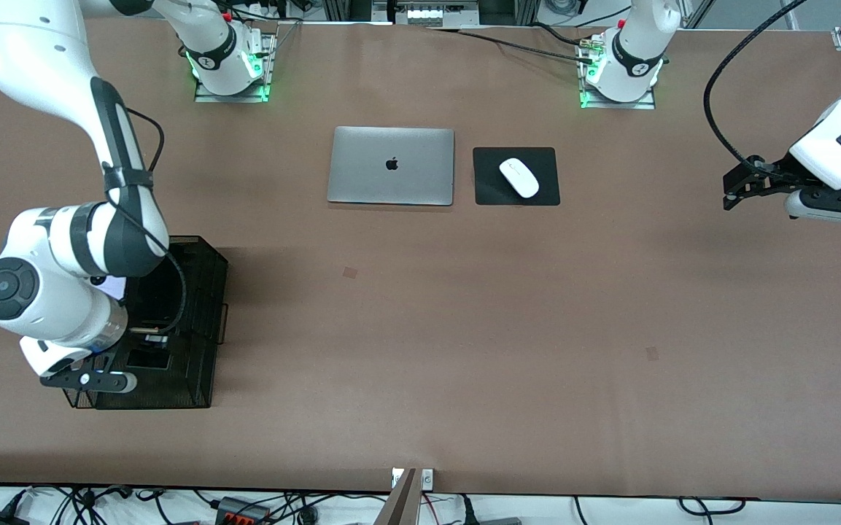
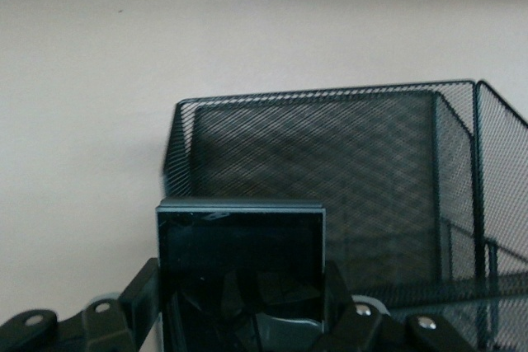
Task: Place phones with both arms
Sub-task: 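Carry the flip phone into the basket and open the right gripper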
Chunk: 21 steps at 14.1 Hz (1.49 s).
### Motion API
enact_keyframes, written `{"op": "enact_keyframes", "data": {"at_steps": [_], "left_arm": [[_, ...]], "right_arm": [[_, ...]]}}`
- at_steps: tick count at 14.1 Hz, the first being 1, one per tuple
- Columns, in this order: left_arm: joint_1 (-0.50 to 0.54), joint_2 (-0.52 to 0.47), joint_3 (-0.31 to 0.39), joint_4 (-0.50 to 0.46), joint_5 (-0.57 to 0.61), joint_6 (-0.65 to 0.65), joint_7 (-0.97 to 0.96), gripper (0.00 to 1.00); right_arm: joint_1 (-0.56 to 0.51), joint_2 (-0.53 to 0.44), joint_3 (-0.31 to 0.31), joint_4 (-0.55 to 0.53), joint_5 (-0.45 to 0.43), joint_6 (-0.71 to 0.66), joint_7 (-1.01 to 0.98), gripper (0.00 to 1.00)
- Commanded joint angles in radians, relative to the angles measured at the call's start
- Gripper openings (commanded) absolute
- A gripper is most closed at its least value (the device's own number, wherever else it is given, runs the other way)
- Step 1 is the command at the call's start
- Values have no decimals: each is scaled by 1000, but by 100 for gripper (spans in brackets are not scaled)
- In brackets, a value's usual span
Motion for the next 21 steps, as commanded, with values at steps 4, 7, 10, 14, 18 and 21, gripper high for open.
{"op": "enact_keyframes", "data": {"at_steps": [4, 7, 10, 14, 18, 21], "left_arm": [[-1, -2, -2, 9, 5, -23, 10, 100], [2, 0, -2, 9, 3, -23, 9, 100], [-1, 0, -2, 19, 5, -32, -5, 100], [-1, 3, -2, 25, 5, -60, -5, 100], [-3, 4, -2, 27, 12, -61, -6, 100], [-1, 4, -2, 27, 12, -61, -5, 100]], "right_arm": [[-46, 97, 8, 45, -16, 148, -119, 10], [-55, 106, 8, 41, -16, 154, -151, 10], [-70, 97, 9, -1, -14, 140, -150, 10], [-97, 98, 9, -28, -11, 111, -136, 14], [-110, 85, 9, -39, -8, 111, -147, 100], [-109, 45, 17, 28, -5, 113, -148, 100]]}}
